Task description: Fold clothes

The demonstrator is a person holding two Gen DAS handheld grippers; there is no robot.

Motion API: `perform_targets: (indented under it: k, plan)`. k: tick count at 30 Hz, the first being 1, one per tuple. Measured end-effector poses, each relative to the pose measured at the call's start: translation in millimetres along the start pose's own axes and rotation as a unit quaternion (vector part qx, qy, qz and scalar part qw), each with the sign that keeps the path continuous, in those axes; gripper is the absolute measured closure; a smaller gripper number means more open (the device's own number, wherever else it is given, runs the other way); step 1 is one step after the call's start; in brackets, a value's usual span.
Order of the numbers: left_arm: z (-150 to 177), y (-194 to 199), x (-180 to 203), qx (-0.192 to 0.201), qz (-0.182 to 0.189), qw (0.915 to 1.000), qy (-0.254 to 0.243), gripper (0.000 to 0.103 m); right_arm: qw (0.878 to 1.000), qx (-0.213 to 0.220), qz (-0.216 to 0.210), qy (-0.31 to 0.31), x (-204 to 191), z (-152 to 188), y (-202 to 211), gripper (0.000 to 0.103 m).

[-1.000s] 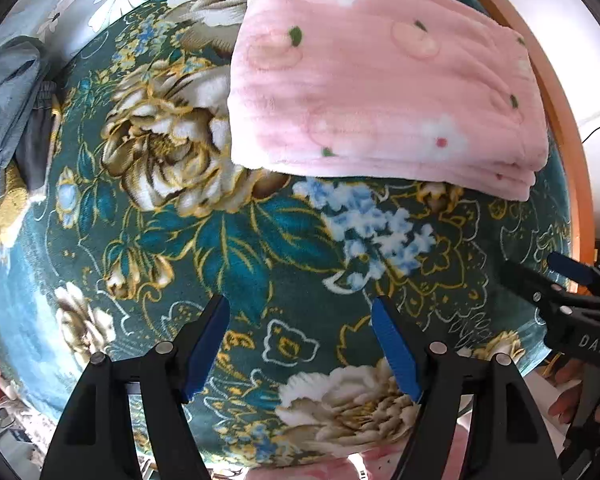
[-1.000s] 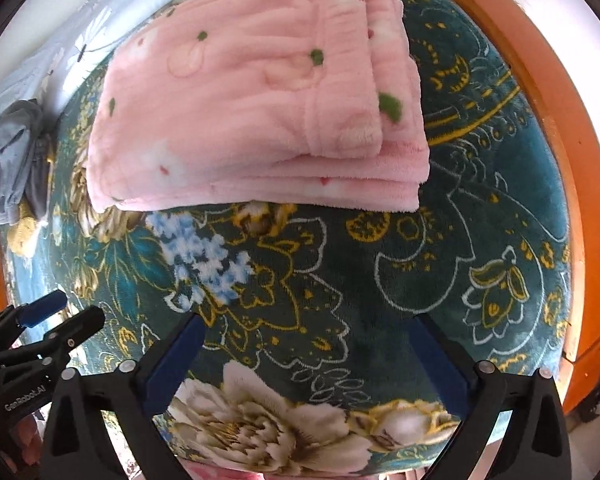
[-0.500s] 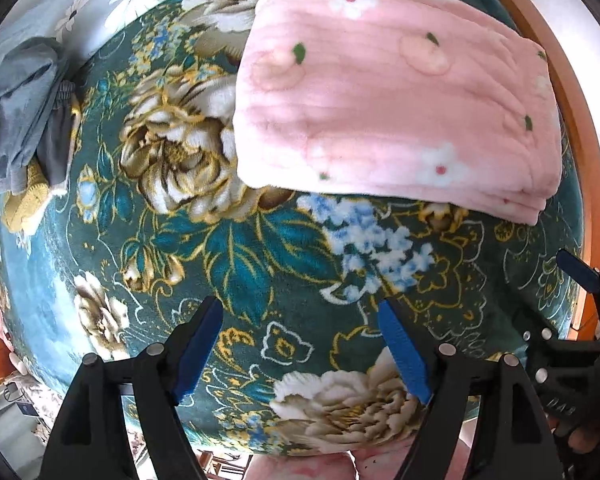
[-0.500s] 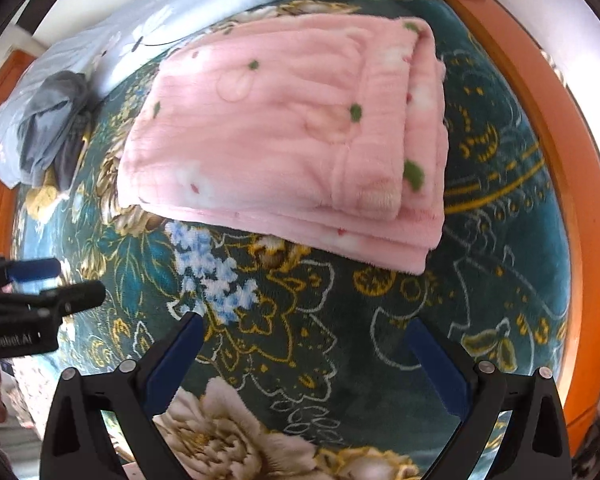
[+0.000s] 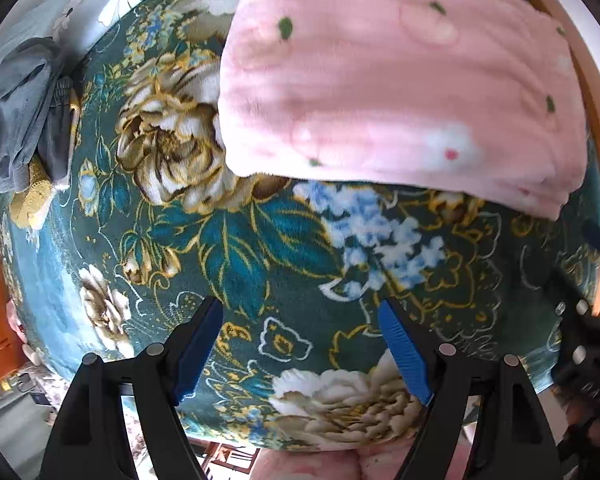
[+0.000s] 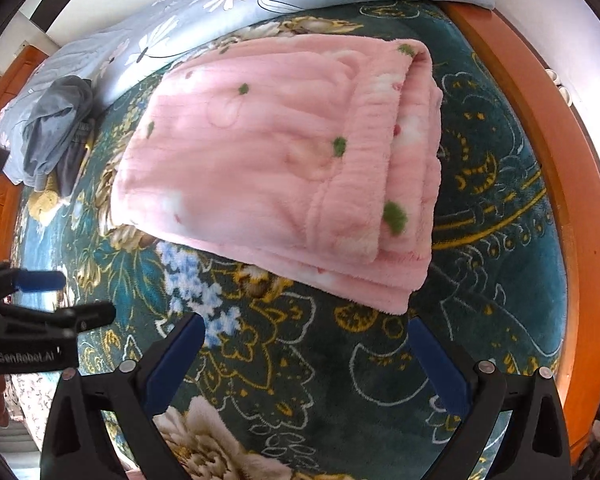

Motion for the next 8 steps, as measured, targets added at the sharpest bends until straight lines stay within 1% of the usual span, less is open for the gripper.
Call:
perform_targets:
  k: [4,8]
  plan:
    - [1.0,-6.9,0.8,-0.008,-0.019,0.9998,-0.005,0.022,1.0,0.003,-0.003,-0.003,4.0,-2.1,-2.1,0.0]
    - [1.8,-13.8,4.3,-0.016,-0.019,0.9996,-0.016,0.022,1.0,0.003,-0.005,-0.008,5.8,-1.7,-4.8,0.0]
Point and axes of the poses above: each gripper's, at about its wrist camera, not at the fingertips, and y roughly against the way its jaws point, x to its right, z to its underside, the point moved 1 cm from there along -y, roughly the way its jaws point, and after that the axes turned 14 degrees about -z, right-handed, at the moved point
